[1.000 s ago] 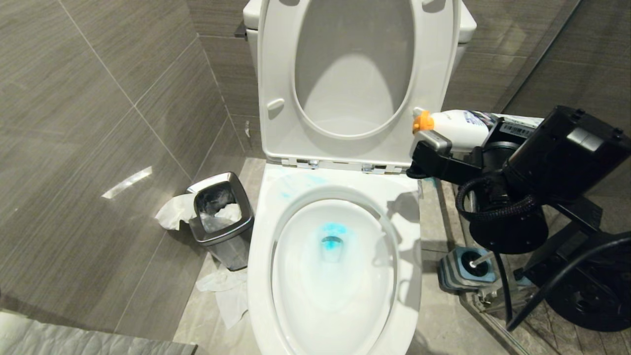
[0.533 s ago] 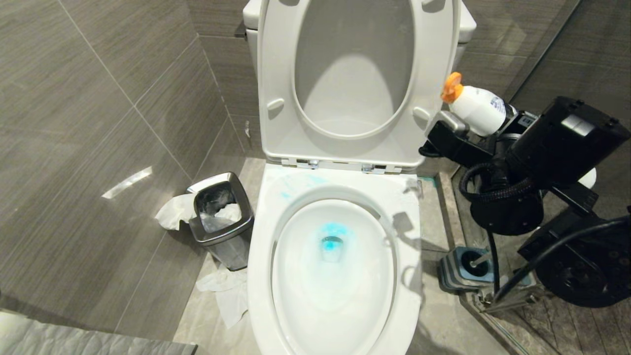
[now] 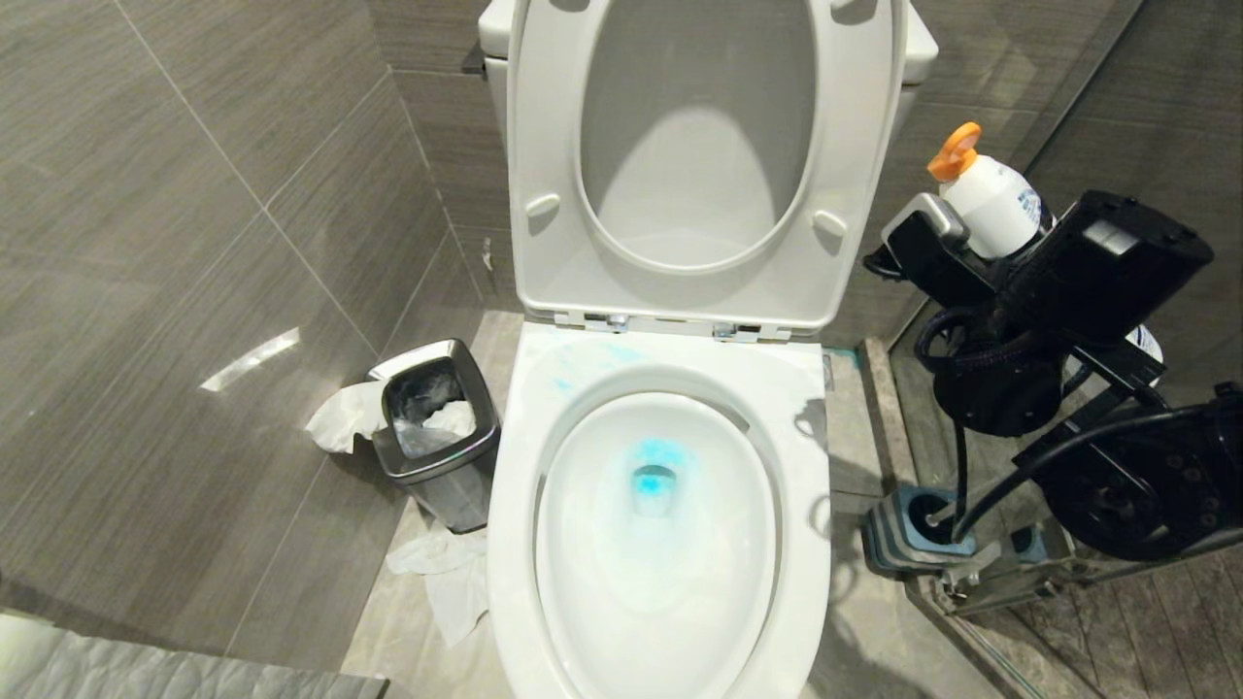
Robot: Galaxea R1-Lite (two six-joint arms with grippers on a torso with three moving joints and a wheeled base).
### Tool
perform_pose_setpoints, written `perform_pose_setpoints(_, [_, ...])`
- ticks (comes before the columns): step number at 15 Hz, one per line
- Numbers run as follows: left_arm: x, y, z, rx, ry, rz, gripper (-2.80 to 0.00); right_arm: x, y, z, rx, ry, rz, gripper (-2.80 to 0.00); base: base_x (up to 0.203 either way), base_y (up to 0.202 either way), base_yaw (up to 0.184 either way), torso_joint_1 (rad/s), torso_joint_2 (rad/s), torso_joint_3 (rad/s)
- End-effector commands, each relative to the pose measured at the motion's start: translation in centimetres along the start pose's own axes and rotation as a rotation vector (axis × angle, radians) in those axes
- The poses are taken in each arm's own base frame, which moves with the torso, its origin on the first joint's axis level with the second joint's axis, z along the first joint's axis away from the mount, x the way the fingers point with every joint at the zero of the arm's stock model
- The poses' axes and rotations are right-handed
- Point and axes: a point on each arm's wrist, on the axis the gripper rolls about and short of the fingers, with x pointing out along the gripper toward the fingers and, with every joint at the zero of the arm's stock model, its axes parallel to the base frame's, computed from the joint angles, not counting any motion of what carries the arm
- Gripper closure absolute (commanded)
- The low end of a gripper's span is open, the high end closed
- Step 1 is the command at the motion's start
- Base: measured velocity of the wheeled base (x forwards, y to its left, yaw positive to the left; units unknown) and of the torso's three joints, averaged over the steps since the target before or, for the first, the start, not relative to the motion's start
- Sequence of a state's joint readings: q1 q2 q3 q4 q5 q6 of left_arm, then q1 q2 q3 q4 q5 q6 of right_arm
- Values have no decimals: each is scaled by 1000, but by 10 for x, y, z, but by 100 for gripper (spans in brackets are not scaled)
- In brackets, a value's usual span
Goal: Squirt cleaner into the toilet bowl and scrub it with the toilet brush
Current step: Place the cleaning agent on the floor
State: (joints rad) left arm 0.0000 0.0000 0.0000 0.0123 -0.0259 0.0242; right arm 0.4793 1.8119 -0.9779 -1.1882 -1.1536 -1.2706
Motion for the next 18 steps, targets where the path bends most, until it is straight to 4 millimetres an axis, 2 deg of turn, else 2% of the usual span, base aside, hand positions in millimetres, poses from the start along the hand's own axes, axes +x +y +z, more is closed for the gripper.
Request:
perform_pose_setpoints(1, [0,0,0,2,3,0,0,8,8,-3,27,20,-8,0,0,0,0,0,0,0])
perform_pose_setpoints(6, [0,0,0,2,3,0,0,35,16,-10,170,36,-32,0,0,0,0,0,0,0])
perform_pose_setpoints(10, [0,0,0,2,3,0,0,47,15,-5,241,54,-41,0,0,0,0,0,0,0])
perform_pose_setpoints(15, [0,0,0,1,3,0,0,49,19,-2,351,62,98,0,0,0,0,0,0,0])
perform_pose_setpoints(18, [0,0,0,2,3,0,0,55,13,-12,417,22,217,0,0,0,0,0,0,0])
